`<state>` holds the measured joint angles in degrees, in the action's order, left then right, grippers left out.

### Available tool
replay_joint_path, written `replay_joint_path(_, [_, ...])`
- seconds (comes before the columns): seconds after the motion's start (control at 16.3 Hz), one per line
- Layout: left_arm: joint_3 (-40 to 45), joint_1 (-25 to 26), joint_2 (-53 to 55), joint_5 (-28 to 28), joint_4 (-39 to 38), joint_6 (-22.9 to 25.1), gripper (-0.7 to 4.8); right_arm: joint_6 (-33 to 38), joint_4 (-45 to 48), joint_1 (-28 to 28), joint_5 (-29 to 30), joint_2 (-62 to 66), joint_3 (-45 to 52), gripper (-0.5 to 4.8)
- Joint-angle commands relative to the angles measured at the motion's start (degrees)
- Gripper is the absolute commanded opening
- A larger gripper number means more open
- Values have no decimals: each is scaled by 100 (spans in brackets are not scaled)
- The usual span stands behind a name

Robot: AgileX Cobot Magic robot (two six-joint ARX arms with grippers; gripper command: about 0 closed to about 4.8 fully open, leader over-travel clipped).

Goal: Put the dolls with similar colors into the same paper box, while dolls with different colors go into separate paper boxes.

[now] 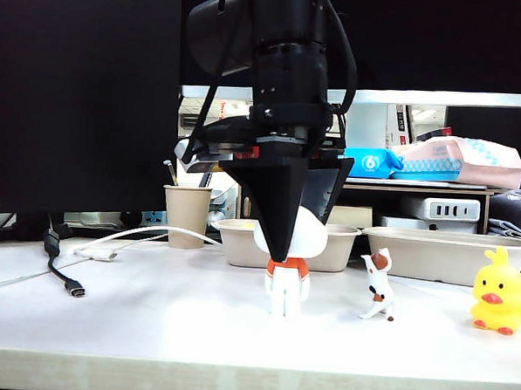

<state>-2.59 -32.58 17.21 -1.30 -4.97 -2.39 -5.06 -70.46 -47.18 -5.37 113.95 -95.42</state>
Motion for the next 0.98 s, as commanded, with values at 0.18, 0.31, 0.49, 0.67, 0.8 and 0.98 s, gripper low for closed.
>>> replay_joint_path(0.18, [-17, 2, 0, 0, 76, 7, -5, 11, 48, -7, -120, -33, -44, 165])
replay_joint_path(0.31, [-17, -83, -2, 17, 79, 7, -5, 11, 111, -9, -120, -122, -57, 156])
replay_joint_path(0.49, [-17, -457, -2, 11, 76, 7, -5, 20, 133, 46, -118, -348, -63, 139])
replay_joint_path(0.67, [-15, -686, -2, 7, 76, 7, -5, 20, 133, 175, -120, -623, -66, 139])
replay_joint_path(0.8, [-15, -839, -2, 0, 76, 7, -5, 17, 133, 444, -122, -885, -66, 139])
replay_joint_path(0.98, [-15, -1032, -2, 0, 81, 7, -5, 11, 131, 903, -122, -1056, -90, 139])
